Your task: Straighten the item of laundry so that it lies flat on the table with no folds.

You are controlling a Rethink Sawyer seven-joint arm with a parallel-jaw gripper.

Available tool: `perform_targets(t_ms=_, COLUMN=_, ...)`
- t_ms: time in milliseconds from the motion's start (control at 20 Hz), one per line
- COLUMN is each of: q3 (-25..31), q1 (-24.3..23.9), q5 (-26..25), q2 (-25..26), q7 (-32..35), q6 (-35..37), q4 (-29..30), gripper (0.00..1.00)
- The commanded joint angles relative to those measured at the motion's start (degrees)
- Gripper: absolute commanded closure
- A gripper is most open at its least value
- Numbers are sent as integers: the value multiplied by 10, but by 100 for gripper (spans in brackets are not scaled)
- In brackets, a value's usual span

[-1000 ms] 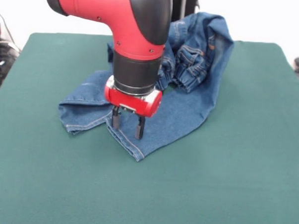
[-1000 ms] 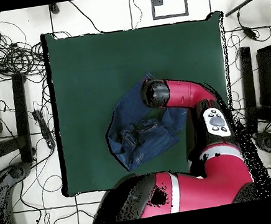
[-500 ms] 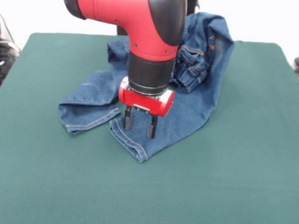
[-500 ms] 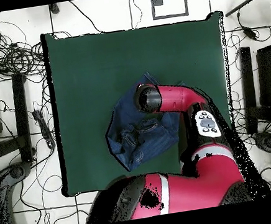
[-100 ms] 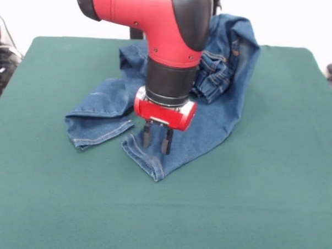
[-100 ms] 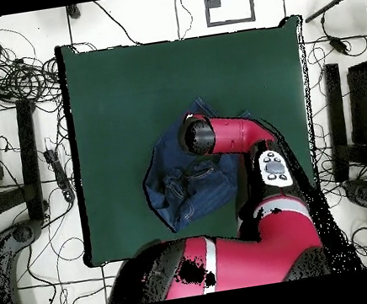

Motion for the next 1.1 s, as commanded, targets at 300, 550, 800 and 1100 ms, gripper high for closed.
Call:
perform_targets(t_ms=300, q3=61, q1=13, q5=8, q2=69, q7=55, q6=-7, q4=5, gripper=100)
perform_targets(t_ms=550, q3=61, q1=12, q5=10, q2=60, q7=51, q6=5, q4=4, gripper=100)
perform_targets(t_ms=800, q3=70, q1=-5, q5=5, q2=62, q7=14, q6=40, q4=-39, gripper=100)
perform_targets(t_ms=1100, q3=85, q1=-35, q5=-7, q2=52, q7=-43, q6=98, q4=-88, gripper=100)
